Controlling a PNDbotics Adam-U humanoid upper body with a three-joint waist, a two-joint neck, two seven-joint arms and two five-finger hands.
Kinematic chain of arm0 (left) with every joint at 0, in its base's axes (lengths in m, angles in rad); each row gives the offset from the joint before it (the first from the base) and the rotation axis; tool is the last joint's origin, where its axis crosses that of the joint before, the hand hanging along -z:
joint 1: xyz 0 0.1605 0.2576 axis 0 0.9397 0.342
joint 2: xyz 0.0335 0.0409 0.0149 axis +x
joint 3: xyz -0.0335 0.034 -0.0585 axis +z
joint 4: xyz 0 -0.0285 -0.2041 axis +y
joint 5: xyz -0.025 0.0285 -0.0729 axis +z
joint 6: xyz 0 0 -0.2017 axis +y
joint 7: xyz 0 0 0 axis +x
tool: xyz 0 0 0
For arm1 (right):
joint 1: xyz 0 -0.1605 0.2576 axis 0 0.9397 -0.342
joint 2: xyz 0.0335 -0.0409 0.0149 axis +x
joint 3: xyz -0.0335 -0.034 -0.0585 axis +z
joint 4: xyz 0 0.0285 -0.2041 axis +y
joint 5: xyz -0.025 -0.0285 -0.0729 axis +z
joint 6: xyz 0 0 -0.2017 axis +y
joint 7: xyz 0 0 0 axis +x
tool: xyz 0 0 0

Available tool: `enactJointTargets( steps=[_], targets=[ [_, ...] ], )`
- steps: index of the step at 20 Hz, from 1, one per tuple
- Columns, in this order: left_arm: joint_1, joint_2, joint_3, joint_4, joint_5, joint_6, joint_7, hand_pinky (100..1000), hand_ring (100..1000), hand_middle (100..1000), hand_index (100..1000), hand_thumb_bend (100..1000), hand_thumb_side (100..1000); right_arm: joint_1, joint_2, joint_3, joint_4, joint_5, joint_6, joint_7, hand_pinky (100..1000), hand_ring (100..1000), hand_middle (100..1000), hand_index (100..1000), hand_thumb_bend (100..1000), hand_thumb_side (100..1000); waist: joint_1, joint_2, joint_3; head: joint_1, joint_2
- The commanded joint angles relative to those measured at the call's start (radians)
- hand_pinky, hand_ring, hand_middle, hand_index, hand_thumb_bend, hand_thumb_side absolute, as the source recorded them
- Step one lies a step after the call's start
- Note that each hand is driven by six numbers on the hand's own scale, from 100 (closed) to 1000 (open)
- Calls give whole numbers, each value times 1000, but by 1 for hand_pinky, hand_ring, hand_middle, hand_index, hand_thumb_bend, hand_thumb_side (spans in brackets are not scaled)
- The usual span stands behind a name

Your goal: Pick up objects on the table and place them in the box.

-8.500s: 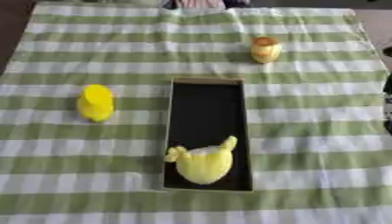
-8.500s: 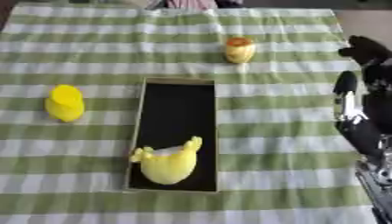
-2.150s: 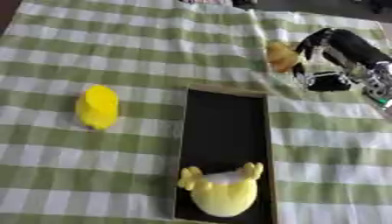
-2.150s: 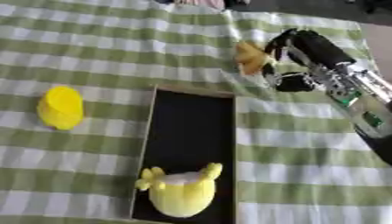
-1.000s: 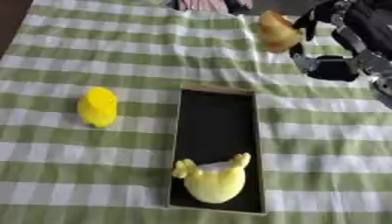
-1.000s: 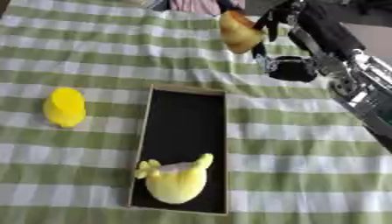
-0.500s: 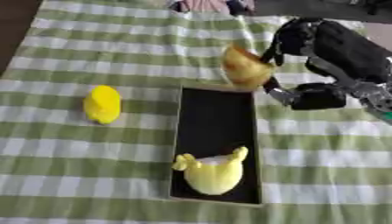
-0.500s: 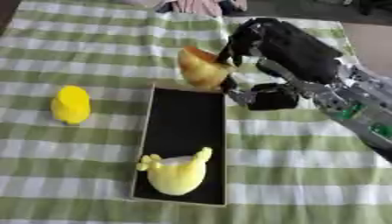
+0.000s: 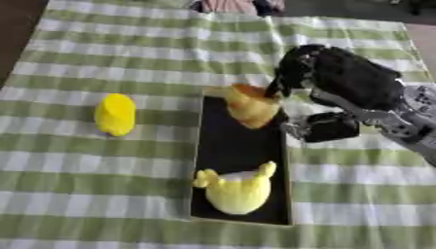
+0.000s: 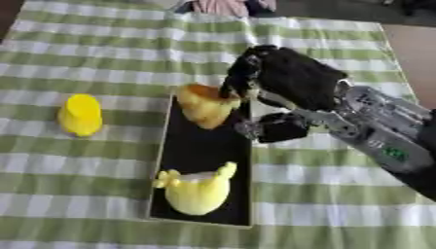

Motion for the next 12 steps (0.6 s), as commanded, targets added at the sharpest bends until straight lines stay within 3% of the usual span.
enactJointTargets(
  steps=[1, 5, 8, 9, 12],
  targets=[
    [-8, 11, 5, -17, 7, 1, -6, 733, 746, 741, 819, 100, 532, -13, -7, 6, -15, 30, 8, 29, 706, 576, 440, 457, 100, 286, 8, -14, 3, 2, -9],
    [-7, 6, 5, -17, 10, 3, -9, 733, 745, 740, 819, 100, 538, -18, 2, 16, -15, 60, 19, 65, 716, 628, 548, 587, 100, 362, 8, -12, 5, 4, -12],
    [-7, 4, 4, -17, 12, 4, -12, 732, 745, 740, 818, 100, 541, -17, 1, 15, -15, 99, 33, 112, 763, 784, 762, 859, 100, 479, 8, -12, 5, 6, -12],
    [-6, 4, 4, -17, 13, 4, -12, 732, 745, 740, 818, 100, 542, -16, 1, 14, -15, 115, 34, 134, 803, 841, 827, 911, 100, 510, 8, -12, 4, 8, -11],
    [-7, 3, 4, -17, 14, 5, -12, 733, 745, 740, 819, 100, 541, -12, 3, 7, -15, 139, 27, 192, 892, 938, 887, 958, 100, 529, 8, -11, 2, 11, -11]
  ],
)
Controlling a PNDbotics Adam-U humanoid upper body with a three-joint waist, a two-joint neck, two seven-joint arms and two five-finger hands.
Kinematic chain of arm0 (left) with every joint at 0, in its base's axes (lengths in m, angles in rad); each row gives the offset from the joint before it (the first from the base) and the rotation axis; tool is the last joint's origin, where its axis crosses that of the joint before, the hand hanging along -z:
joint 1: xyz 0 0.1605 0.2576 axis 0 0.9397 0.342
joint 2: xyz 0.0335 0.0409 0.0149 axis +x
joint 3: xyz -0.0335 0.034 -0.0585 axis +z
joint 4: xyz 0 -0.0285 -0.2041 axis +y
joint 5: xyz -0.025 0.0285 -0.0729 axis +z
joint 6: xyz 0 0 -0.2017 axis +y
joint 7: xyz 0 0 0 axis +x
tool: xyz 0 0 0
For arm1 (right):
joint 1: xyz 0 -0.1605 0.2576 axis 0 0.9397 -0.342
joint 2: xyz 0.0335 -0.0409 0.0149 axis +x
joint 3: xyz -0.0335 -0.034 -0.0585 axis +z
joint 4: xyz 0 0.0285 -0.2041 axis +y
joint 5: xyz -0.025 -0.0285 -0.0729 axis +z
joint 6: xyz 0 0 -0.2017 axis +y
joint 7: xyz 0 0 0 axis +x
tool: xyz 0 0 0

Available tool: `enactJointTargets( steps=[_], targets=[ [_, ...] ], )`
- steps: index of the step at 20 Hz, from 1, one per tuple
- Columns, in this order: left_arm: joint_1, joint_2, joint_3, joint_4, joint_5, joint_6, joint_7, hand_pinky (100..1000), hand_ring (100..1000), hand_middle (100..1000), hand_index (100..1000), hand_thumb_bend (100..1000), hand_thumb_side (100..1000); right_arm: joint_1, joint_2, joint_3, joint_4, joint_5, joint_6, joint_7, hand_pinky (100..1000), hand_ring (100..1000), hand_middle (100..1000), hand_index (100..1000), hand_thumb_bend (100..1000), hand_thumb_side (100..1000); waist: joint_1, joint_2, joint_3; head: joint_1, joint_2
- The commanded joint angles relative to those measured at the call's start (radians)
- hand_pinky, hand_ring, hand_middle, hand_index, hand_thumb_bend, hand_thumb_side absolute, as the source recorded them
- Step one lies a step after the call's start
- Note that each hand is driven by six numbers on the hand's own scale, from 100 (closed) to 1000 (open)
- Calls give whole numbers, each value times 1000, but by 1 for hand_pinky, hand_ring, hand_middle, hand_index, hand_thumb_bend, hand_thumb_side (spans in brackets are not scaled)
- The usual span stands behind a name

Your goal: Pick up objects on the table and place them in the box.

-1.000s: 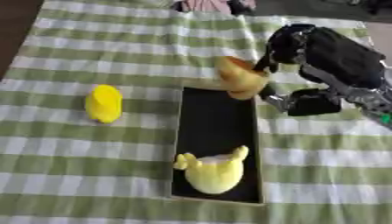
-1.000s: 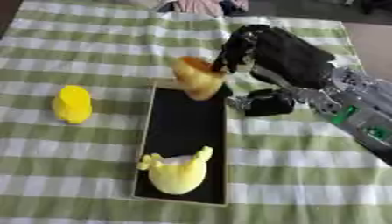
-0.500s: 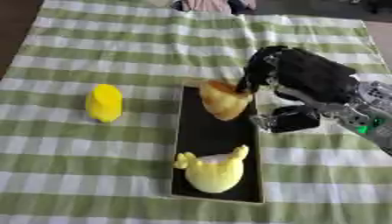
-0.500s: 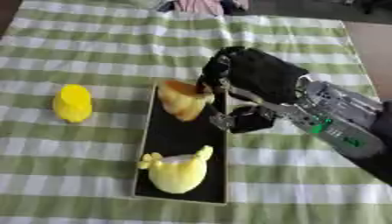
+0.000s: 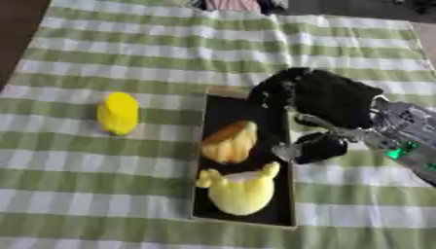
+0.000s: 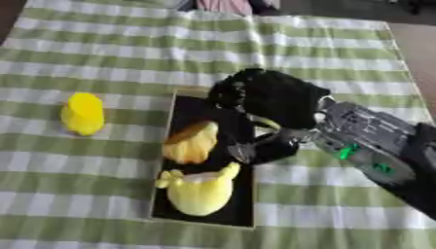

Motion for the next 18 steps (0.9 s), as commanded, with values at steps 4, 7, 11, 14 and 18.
enactJointTargets(
  steps=[4, 7, 11, 14, 18],
  targets=[
    [-6, 18, 4, -17, 7, 0, -5, 733, 745, 740, 818, 100, 541, -8, -13, -37, -15, -11, -24, 35, 894, 929, 888, 956, 100, 445, 10, -16, -6, 9, -8],
    [-7, 18, 4, -17, 7, 0, -5, 734, 745, 741, 818, 100, 537, -11, -11, -75, -15, -73, -21, -14, 894, 914, 876, 951, 100, 361, 12, -18, -10, 13, -6],
    [-7, 24, 1, -17, 5, -1, -7, 734, 745, 741, 818, 100, 532, -28, -8, -168, -15, -203, -17, -95, 900, 897, 862, 946, 100, 227, 12, -23, -17, 23, -4],
    [-5, 26, 1, -17, 4, 0, -7, 734, 745, 741, 818, 100, 533, -33, -22, -238, -15, -288, -22, -138, 904, 893, 855, 942, 100, 161, 12, -26, -23, 31, -5],
    [-5, 29, -3, -17, 4, 3, -9, 734, 745, 741, 818, 100, 532, -15, -42, -306, -15, -386, -25, -179, 903, 883, 844, 937, 100, 102, 13, -29, -30, 44, -4]
  ],
)
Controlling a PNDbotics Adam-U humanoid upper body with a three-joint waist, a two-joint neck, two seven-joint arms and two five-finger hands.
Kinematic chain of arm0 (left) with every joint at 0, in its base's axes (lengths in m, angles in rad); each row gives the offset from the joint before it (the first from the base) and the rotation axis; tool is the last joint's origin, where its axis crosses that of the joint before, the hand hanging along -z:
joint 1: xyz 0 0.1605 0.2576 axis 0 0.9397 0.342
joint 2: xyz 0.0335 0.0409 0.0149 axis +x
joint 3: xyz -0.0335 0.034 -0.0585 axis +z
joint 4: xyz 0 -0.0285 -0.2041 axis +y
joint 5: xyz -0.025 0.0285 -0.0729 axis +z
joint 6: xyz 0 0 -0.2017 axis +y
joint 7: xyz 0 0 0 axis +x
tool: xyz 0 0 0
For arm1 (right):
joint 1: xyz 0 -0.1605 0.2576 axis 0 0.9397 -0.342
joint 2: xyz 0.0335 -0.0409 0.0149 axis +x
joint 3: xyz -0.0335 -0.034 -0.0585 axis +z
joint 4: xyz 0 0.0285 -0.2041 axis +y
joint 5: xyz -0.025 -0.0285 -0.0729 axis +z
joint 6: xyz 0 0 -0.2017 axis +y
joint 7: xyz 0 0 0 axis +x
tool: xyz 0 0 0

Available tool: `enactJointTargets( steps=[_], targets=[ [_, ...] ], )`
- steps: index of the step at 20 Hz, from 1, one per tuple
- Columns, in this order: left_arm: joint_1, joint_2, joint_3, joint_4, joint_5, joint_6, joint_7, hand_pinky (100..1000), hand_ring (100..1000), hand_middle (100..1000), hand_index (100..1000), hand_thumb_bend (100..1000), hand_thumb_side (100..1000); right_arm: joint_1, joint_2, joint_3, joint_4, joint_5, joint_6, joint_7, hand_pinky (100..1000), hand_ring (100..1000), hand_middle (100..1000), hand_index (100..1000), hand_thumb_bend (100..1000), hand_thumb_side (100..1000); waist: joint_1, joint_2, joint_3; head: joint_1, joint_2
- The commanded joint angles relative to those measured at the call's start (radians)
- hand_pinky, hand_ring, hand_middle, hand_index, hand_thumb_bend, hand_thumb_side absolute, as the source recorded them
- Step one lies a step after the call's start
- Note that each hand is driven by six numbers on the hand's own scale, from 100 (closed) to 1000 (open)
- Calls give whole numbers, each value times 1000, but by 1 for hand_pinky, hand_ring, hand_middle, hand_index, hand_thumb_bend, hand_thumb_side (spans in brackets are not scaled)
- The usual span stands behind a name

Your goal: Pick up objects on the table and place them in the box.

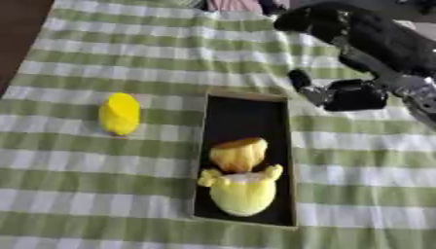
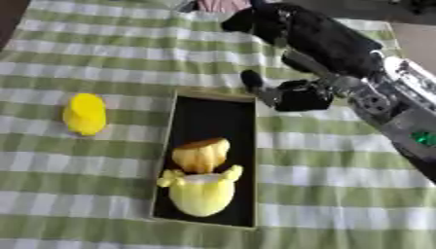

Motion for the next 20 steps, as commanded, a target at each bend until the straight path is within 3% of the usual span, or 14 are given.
enactJointTargets(
  steps=[1, 6, 11, 13, 17, 20],
  targets=[
    [-6, 33, -5, -17, 1, 1, -7, 734, 745, 741, 818, 100, 532, 10, -49, -70, -15, -75, -2, -40, 902, 881, 842, 936, 100, 100, 8, -25, -4, 13, -3],
    [-24, 105, -44, -6, -21, 17, -57, 737, 744, 745, 824, 100, 471, 96, -61, -162, -15, -212, -34, -129, 900, 843, 801, 910, 100, 100, 11, -23, -17, 43, -1],
    [-111, 298, -128, 117, -135, 36, -212, 757, 757, 758, 858, 100, 405, 201, -53, -273, -15, -367, -114, -253, 897, 816, 767, 869, 100, 100, 18, -16, -42, 72, 0],
    [-166, 370, -166, 175, -179, 37, -299, 771, 770, 769, 873, 100, 367, 240, -47, -312, -15, -387, -141, -298, 897, 814, 766, 864, 100, 100, 22, -14, -57, 81, 3],
    [-256, 465, -240, 272, -266, 20, -477, 806, 804, 788, 886, 107, 419, 304, -24, -370, -15, -386, -176, -366, 898, 812, 767, 859, 100, 100, 30, -8, -91, 88, 5],
    [-302, 505, -298, 319, -321, -3, -595, 836, 834, 810, 877, 218, 396, 338, -8, -395, -15, -372, -192, -402, 898, 807, 763, 855, 100, 100, 35, -7, -108, 92, 6]
  ],
)
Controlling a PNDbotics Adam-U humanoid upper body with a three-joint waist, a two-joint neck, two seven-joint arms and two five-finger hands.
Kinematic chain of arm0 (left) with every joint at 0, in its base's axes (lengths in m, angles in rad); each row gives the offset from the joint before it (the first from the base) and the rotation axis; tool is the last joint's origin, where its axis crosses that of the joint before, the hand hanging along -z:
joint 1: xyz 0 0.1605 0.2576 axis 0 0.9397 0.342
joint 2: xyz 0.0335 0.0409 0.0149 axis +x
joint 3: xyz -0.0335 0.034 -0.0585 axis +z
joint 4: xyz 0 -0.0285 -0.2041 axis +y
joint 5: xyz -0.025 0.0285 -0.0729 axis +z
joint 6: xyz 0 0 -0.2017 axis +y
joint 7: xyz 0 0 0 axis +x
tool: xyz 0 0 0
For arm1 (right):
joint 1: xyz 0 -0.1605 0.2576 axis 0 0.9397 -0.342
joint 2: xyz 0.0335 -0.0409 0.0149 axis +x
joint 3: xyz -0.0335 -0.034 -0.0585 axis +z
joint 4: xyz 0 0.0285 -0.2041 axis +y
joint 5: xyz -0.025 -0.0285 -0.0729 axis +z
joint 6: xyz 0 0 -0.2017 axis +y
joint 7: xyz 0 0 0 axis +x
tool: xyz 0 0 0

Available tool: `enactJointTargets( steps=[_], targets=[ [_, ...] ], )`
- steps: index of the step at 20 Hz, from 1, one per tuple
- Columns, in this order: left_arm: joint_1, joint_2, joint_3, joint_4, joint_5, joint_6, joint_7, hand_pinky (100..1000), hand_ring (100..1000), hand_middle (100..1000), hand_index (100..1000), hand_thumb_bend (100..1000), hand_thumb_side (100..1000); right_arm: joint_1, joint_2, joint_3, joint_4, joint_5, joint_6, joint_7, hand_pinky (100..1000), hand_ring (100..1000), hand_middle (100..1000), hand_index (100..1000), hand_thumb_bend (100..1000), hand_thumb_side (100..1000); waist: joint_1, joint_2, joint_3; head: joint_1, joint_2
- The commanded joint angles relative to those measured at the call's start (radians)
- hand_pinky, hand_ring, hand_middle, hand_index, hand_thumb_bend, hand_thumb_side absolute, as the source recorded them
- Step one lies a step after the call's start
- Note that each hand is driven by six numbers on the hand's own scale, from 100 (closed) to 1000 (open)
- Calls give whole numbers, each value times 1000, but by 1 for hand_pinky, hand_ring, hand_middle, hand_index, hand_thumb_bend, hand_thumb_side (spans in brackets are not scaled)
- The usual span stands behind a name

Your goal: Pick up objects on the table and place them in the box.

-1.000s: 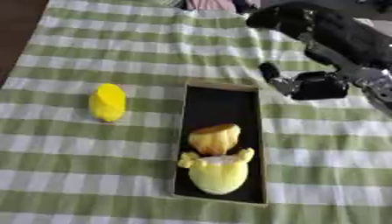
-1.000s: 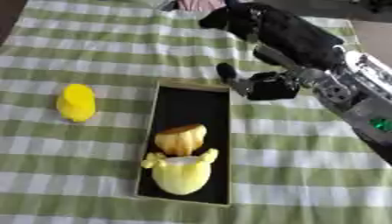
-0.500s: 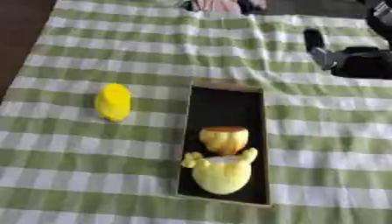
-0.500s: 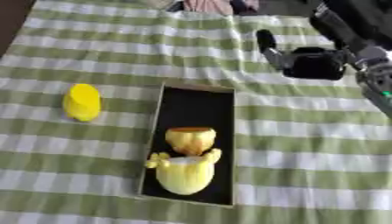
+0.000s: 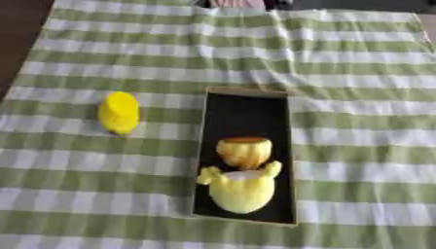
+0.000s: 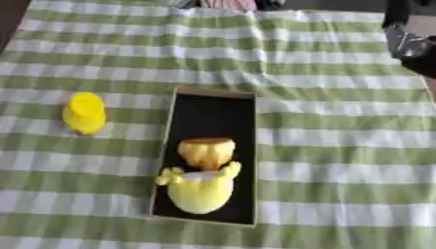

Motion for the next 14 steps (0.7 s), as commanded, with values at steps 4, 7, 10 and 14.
enactJointTargets(
  steps=[4, 7, 10, 14],
  targets=[
    [-70, 93, -100, 71, -95, -44, -208, 866, 864, 832, 894, 346, 415, 30, 2, -45, -15, 11, -8, -60, 899, 799, 756, 849, 100, 100, 11, -20, -10, 13, 4],
    [-109, 76, -134, 113, -125, -53, -261, 878, 875, 838, 896, 396, 378, 29, 6, -40, -15, 4, 6, -56, 900, 796, 754, 847, 100, 100, 14, -24, -8, 18, 7],
    [-161, 44, -167, 188, -130, -56, -301, 883, 879, 843, 883, 405, 356, 21, 9, -37, -15, -10, 16, -46, 901, 793, 753, 844, 100, 100, 16, -29, -6, 18, 14],
    [-229, 4, -204, 292, -123, -65, -375, 890, 885, 844, 877, 420, 354, 14, 12, -34, -15, -24, 27, -33, 902, 790, 750, 840, 100, 100, 20, -31, -4, 15, 22]
  ],
)
